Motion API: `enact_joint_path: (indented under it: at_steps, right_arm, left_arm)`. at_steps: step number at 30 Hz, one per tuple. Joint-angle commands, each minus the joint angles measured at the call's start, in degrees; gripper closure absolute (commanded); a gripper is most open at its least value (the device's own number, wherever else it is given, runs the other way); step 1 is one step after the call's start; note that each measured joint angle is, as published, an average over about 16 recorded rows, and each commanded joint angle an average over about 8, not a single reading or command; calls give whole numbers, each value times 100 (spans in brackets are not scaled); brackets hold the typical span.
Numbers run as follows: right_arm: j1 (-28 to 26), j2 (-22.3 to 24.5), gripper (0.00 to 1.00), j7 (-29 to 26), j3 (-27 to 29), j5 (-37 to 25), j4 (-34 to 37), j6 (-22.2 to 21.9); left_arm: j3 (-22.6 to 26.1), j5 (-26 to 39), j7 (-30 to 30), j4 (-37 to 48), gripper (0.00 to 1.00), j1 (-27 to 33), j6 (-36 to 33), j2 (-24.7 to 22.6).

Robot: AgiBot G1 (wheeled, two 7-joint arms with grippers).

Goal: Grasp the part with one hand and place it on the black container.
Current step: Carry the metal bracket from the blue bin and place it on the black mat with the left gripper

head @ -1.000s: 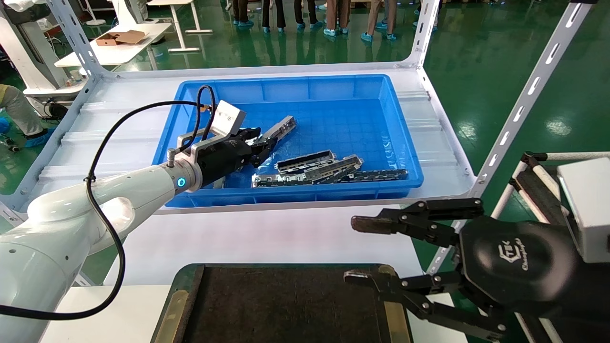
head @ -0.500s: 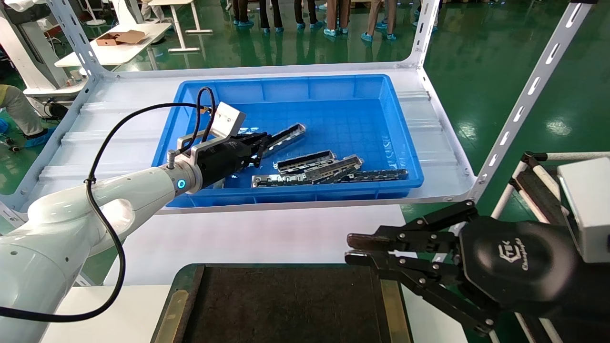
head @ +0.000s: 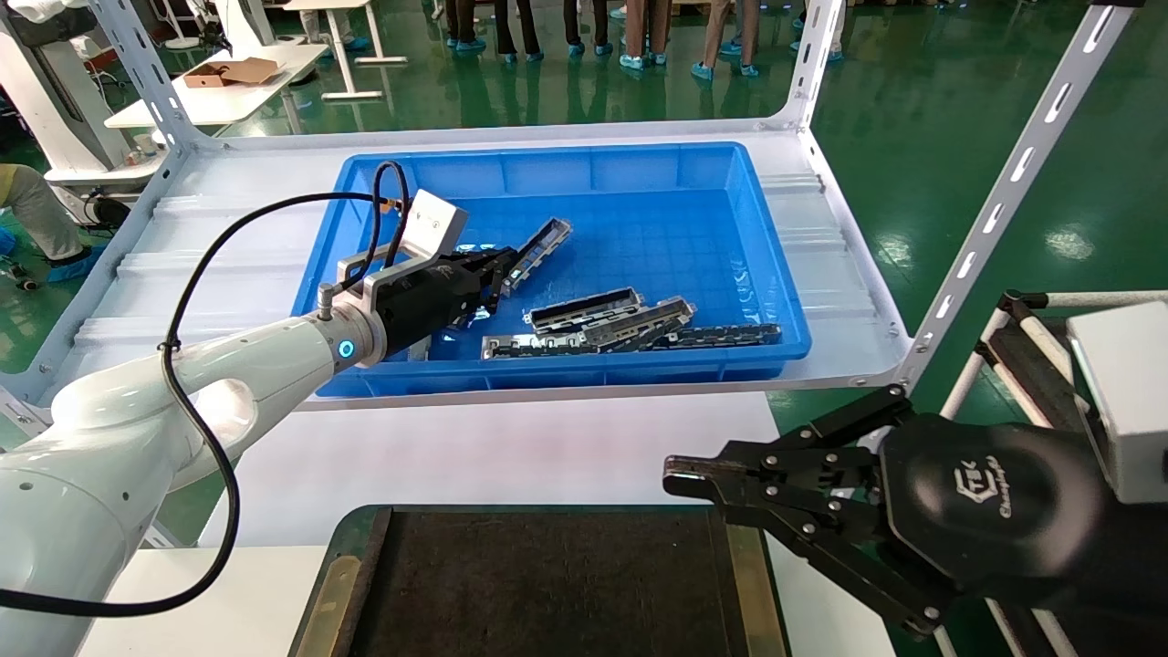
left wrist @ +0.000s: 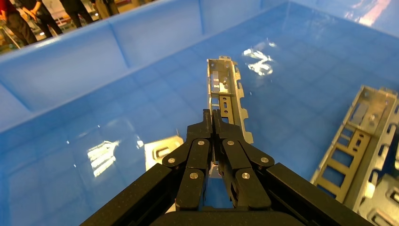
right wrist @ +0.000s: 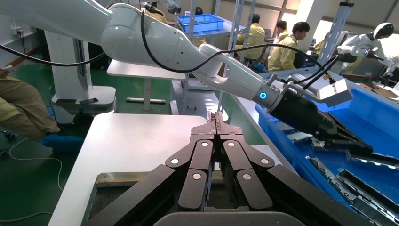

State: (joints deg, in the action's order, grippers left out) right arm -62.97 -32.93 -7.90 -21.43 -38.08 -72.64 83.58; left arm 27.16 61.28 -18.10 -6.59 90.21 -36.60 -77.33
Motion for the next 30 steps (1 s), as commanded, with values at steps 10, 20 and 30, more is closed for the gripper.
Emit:
enact_joint_path:
  at_steps: [10,20,30]
  right_arm:
    - [0,0,100,0,-1,0,0,0]
    - [0,0,100,1,-1,1,0,0]
    - [0,1,100,1,-2,1,0,-1]
  left_arm:
    - [-163,-372,-128,-66,100,176,-453,54]
    - [-238,-591,-32,-170,100,198,-1744,263]
    - [-199,-659,335,-660,100,-171,-2949,539]
